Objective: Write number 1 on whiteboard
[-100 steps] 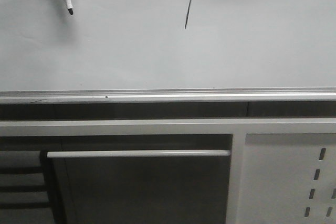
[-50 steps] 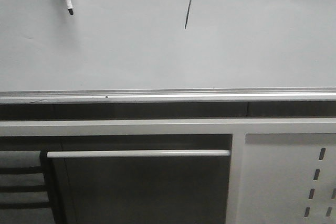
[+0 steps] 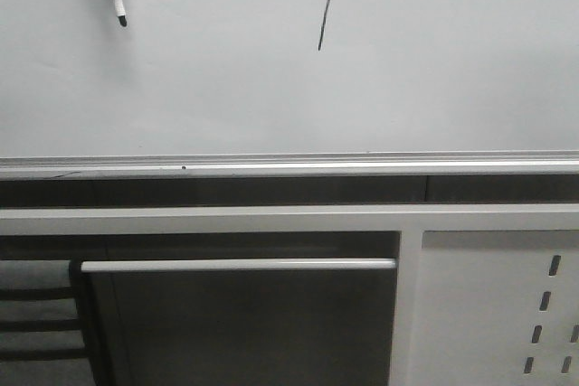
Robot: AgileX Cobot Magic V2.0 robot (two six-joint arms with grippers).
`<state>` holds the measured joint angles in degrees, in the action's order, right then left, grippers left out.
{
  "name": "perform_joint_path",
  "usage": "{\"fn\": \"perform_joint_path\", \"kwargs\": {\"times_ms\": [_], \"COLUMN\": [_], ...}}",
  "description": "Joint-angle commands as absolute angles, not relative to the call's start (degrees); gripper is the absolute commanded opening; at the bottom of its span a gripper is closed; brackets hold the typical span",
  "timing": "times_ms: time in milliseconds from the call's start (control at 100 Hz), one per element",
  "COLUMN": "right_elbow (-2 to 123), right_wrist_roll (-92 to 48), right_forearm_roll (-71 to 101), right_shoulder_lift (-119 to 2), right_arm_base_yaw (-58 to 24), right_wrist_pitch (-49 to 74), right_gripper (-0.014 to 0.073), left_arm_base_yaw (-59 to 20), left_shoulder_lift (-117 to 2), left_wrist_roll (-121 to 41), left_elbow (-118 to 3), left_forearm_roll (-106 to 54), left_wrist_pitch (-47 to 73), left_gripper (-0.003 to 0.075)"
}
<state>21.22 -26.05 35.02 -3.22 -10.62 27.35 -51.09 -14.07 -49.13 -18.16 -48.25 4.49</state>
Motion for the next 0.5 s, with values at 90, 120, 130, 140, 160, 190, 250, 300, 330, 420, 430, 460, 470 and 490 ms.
{"fn": "perform_joint_path", "kwargs": {"times_ms": [90, 120, 130, 140, 160, 190, 250, 300, 330, 420, 430, 460, 470, 490], "right_elbow": [17.43, 17.3, 17.3, 17.3, 17.17, 17.08, 17.08, 17.08, 17.08, 17.08, 17.08, 17.08, 17.08, 17.08], "right_wrist_roll": [-26.13, -26.13, -26.13, -26.13, -26.13, -26.13, -26.13, -26.13, -26.13, -26.13, -26.13, -26.13, -26.13, -26.13], "right_forearm_roll": [37.85, 38.13, 38.13, 38.13, 38.13, 38.13, 38.13, 38.13, 38.13, 38.21, 38.21, 38.21, 38.21, 38.21], "right_shoulder_lift": [1.42, 1.19, 1.19, 1.19, 1.07, 1.07, 1.07, 1.07, 1.07, 1.07, 1.07, 1.07, 1.07, 1.07], "right_arm_base_yaw": [-10.19, -10.19, -10.19, -10.19, -10.19, -10.19, -10.19, -10.19, -10.19, -10.19, -10.19, -10.19, -10.19, -10.19], "right_wrist_pitch": [22.3, 22.3, 22.3, 22.44, 22.53, 22.66, 23.37, 23.79, 23.98, 24.48, 24.47, 24.8, 24.77, 24.91], "right_gripper": [-0.0071, -0.0071, -0.0071, -0.0071, -0.0071, -0.0071, -0.0071, -0.0071, -0.0071, -0.0071, -0.0071, -0.0071, -0.0071, -0.0071], "left_arm_base_yaw": [-51.16, -51.16, -51.16, -51.16, -51.16, -51.16, -51.16, -51.16, -51.16, -51.16, -51.16, -51.16, -51.16, -51.16], "left_shoulder_lift": [-7.51, -6.74, -6.47, -6.35, -5.96, -5.74, -5.49, -5.49, -5.49, -5.49, -5.49, -5.49, -5.49, -5.49], "left_wrist_roll": [-48.97, -48.97, -48.97, -48.97, -48.97, -48.97, -48.97, -48.97, -48.97, -48.97, -48.97, -48.97, -48.97, -48.97], "left_elbow": [-14.54, -14.05, -13.88, -13.87, -13.53, -13.39, -13.37, -13.37, -13.37, -13.37, -13.37, -13.37, -13.37, -13.37], "left_forearm_roll": [-50.08, -50.23, -50.25, -50.54, -50.81, -51.45, -51.95, -51.97, -52.07, -54.79, -55.04, -55.77, -56.16, -56.59], "left_wrist_pitch": [0.0, 0.0, 0.0, 0.0, 0.0, 0.0, 0.0, 0.0, 0.0, 0.0, 0.0, 0.0, 0.0, 0.0], "left_gripper": [-0.002, -0.002, -0.002, -0.002, -0.002, -0.002, -0.002, -0.002, -0.002, -0.002, -0.002, -0.002, -0.002, -0.002]}}
